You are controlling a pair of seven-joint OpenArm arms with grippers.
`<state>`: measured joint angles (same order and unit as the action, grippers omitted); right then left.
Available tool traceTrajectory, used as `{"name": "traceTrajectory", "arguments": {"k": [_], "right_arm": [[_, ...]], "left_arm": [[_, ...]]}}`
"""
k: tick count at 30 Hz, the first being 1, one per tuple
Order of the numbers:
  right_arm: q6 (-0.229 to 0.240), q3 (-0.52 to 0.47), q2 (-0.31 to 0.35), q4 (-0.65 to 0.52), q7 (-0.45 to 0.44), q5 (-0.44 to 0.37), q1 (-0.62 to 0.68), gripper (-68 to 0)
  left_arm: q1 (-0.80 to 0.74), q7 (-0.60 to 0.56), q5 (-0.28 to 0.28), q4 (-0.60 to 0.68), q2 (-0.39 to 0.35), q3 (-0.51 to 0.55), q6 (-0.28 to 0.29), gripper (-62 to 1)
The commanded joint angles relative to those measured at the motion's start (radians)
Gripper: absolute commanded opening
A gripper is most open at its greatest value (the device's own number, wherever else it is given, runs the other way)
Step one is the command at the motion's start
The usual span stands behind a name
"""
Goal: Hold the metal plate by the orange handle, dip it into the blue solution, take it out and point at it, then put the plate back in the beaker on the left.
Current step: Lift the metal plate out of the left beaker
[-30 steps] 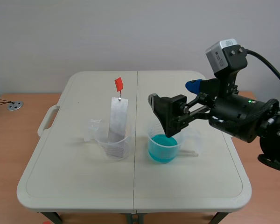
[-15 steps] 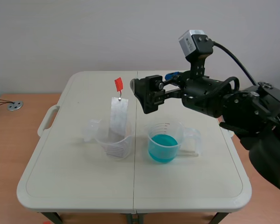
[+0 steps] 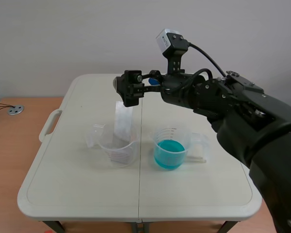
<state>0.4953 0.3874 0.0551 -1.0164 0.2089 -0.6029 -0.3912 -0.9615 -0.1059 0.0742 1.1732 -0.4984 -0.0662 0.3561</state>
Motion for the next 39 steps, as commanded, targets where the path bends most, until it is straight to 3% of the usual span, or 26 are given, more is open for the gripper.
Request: {"name": "traceTrajectory", "arguments": {"k": [1, 16, 26, 34, 39], "right_arm": [[0.015, -0.003, -0.017, 0.01, -0.008, -0.011, -0.047, -1.2], [0.03, 0.04, -0.133, 0.293, 0.018, -0.011, -0.214, -1.2], [0.056, 0.04, -0.146, 0.317, 0.011, -0.011, -0.22, -1.7], [0.056, 0.039, -0.146, 0.317, 0.014, -0.011, -0.22, -12.2], [0.056, 0.039, -0.144, 0.317, 0.014, -0.011, -0.22, -24.5]], "left_arm": [[-0.016, -0.006, -0.002, 0.011, 0.005, -0.002, 0.006, -59.3], [-0.016, -0.006, -0.012, 0.011, 0.01, -0.002, 0.006, -59.3], [-0.016, -0.002, -0.016, 0.011, 0.019, -0.002, 0.006, -59.3], [-0.016, -0.002, -0.016, 0.011, 0.019, -0.002, 0.006, -59.3], [-0.016, -0.002, -0.016, 0.011, 0.019, -0.002, 0.006, -59.3]]}}
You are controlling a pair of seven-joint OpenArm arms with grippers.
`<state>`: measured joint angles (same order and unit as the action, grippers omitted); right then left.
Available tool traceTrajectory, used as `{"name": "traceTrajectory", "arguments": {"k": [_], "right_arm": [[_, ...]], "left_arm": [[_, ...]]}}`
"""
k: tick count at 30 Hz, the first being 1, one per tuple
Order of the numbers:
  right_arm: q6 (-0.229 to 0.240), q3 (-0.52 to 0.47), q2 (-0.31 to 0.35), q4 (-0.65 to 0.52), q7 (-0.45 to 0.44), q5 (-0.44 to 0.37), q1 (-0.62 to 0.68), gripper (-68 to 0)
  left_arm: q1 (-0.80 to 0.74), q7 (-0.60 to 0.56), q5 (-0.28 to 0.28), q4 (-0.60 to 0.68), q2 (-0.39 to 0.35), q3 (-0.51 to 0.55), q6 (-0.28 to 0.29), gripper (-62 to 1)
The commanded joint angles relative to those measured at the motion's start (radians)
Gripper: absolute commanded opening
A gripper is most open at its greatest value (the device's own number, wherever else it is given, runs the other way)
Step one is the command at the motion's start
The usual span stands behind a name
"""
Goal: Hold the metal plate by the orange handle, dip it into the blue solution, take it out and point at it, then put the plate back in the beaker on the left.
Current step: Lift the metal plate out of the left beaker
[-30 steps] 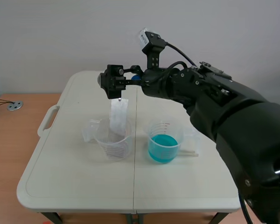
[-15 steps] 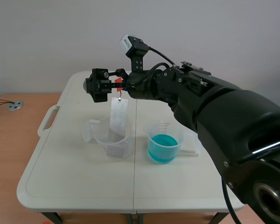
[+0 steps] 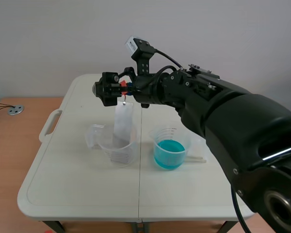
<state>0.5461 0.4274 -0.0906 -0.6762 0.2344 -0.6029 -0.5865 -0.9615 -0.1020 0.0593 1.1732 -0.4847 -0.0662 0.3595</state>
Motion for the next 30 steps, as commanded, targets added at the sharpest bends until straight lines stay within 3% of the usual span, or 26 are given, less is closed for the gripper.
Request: {"name": "traceTrajectory", "arguments": {"k": [1, 13, 18, 20, 26, 30], "right_arm": [[0.005, -0.001, 0.002, -0.024, -0.012, -0.011, -0.025, -27.0], [0.031, -0.001, 0.001, -0.024, -0.019, -0.011, -0.023, -51.8], [0.031, -0.001, 0.001, -0.024, -0.019, -0.011, -0.023, -66.9], [0.056, -0.001, 0.002, -0.024, -0.031, -0.011, -0.023, -66.4], [0.2, -0.001, 0.001, -0.024, -0.097, -0.011, -0.014, -66.4], [0.2, 0.0, 0.002, -0.025, -0.109, -0.011, -0.009, -66.4]], "left_arm": [[-0.016, -0.006, -0.001, 0.011, 0.005, -0.002, 0.002, -59.3], [-0.016, -0.006, -0.001, 0.011, 0.005, -0.002, 0.002, -59.3], [-0.016, -0.006, -0.001, 0.011, 0.005, -0.002, 0.002, -59.3], [-0.016, -0.006, -0.001, 0.011, 0.005, -0.002, 0.002, -59.3], [-0.016, -0.006, -0.001, 0.011, 0.005, -0.002, 0.002, -59.3], [-0.016, -0.006, -0.001, 0.011, 0.005, -0.002, 0.002, -59.3]]}}
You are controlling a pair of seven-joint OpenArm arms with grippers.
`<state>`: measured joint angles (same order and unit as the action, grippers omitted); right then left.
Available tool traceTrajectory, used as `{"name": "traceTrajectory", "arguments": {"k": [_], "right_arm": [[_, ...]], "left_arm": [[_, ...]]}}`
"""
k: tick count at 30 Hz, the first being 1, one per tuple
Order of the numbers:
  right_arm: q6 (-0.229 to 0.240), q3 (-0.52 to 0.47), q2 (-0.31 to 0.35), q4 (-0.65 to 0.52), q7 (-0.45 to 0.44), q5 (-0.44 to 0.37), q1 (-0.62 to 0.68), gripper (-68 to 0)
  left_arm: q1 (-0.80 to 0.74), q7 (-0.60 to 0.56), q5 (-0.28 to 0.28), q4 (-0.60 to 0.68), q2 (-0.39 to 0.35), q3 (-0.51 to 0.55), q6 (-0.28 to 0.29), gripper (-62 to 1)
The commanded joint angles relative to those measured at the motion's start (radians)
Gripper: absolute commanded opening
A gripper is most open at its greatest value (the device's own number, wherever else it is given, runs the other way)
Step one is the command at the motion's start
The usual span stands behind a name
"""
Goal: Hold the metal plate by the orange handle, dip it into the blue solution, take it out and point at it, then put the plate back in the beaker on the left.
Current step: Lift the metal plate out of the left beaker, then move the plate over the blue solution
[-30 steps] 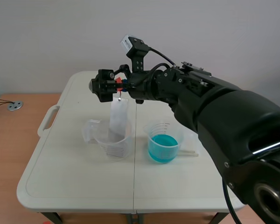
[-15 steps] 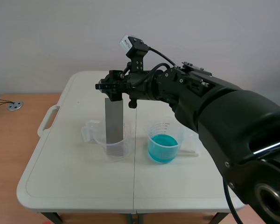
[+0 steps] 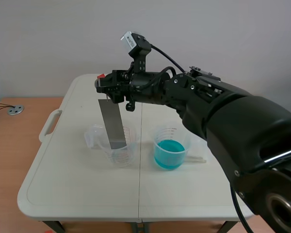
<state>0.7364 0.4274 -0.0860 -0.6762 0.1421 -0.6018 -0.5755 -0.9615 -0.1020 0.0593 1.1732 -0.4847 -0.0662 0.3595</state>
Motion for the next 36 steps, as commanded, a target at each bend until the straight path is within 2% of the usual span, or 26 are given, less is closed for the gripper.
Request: {"name": "traceTrajectory", "arguments": {"k": [1, 11, 17, 22, 36], "right_arm": [[0.009, 0.0, -0.003, -0.025, -0.018, -0.012, -0.019, -66.4], [0.009, 0.0, -0.003, -0.027, -0.018, -0.011, -0.017, -66.4], [0.009, 0.0, -0.003, -0.072, -0.017, 0.033, 0.01, -66.4], [0.009, 0.0, 0.005, -0.163, -0.018, 0.086, 0.062, -66.4], [0.009, -0.001, 0.086, -0.478, -0.016, 0.104, 0.197, -66.4]], "left_arm": [[-0.016, -0.006, -0.001, 0.011, 0.005, -0.002, 0.002, -59.3], [-0.016, -0.006, -0.001, 0.011, 0.005, -0.002, 0.002, -59.3], [-0.016, -0.006, -0.001, 0.011, 0.005, -0.002, 0.002, -59.3], [-0.016, -0.006, -0.001, 0.011, 0.005, -0.002, 0.002, -59.3], [-0.016, -0.006, -0.001, 0.011, 0.006, -0.002, 0.002, -59.3]]}}
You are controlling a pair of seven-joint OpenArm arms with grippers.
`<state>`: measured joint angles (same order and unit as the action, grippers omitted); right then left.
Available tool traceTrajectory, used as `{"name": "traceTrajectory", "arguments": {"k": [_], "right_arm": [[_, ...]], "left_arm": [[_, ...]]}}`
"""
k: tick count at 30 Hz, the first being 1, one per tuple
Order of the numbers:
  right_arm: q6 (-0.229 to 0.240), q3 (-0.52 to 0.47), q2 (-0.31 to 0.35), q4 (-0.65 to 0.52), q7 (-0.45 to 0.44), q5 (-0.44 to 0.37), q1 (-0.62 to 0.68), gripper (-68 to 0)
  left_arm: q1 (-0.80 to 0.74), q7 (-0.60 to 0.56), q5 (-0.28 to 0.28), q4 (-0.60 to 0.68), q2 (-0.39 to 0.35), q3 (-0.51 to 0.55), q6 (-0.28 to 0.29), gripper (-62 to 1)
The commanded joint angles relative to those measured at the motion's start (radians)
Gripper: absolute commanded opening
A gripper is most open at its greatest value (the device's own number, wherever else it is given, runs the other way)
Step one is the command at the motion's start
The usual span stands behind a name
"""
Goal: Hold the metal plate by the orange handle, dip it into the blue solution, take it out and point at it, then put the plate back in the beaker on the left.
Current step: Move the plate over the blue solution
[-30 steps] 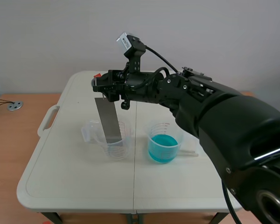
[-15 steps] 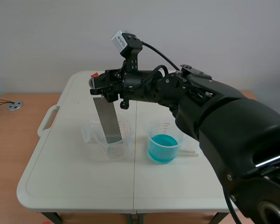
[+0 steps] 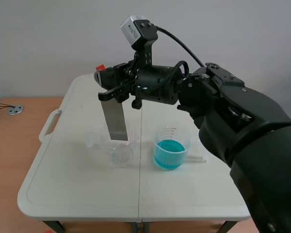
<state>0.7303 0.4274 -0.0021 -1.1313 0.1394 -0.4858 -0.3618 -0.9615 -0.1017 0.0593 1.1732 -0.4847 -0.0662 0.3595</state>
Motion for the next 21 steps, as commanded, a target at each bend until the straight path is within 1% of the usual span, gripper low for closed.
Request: {"name": "traceTrajectory", "arguments": {"k": [1, 12, 21], "right_arm": [[0.015, -0.001, 0.008, -0.044, -0.014, -0.011, -0.009, -66.4], [0.015, -0.007, 0.067, -0.294, -0.006, -0.011, 0.061, -66.4], [0.015, -0.066, 0.138, -0.484, -0.004, -0.012, 0.119, -66.4]], "left_arm": [[-0.016, -0.006, -0.001, 0.011, 0.006, -0.002, 0.002, -59.3], [-0.016, -0.006, 0.0, 0.01, 0.008, -0.002, 0.002, -59.3], [-0.016, -0.007, 0.0, 0.011, -0.007, 0.017, 0.001, -59.3]]}}
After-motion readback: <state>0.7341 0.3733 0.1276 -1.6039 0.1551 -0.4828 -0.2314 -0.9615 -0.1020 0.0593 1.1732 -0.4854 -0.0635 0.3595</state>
